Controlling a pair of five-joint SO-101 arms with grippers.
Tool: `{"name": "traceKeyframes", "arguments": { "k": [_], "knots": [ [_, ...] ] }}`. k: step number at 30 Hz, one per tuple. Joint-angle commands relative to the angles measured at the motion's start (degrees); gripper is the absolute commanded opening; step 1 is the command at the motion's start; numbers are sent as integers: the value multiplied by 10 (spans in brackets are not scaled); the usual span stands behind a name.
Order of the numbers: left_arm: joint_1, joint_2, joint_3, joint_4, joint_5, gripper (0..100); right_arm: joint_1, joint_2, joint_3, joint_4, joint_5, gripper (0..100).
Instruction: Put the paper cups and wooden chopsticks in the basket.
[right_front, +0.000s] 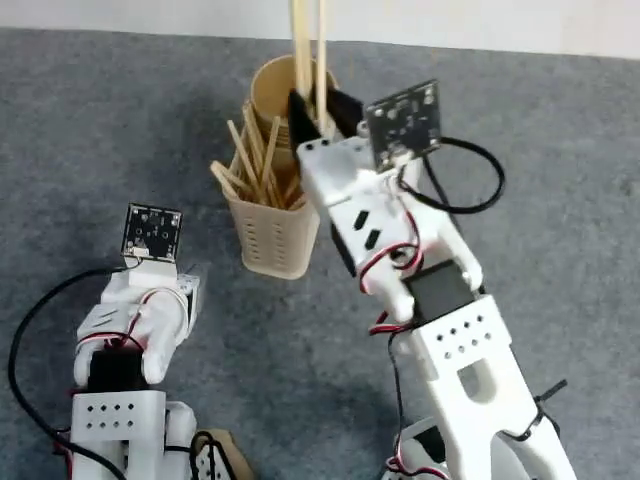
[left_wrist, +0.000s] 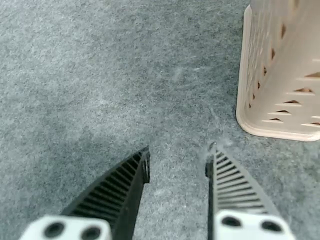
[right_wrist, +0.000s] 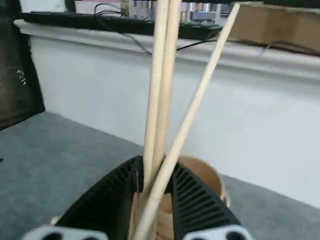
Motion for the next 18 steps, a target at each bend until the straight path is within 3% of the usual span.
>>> {"name": "traceKeyframes", "arguments": {
  "k": [1, 5, 12, 18],
  "knots": [
    [7, -3, -4, -4, 3, 206, -18, -15, 38, -50, -4, 5],
    [6, -3, -4, -4, 3, 206, -30, -15, 123, -111, -1, 5],
    [6, -3, -4, -3, 3, 206, -51, -15, 197, -116, -1, 15],
    [6, -3, -4, -2, 3, 206, -51, -17, 199, -114, -1, 116]
  ]
}}
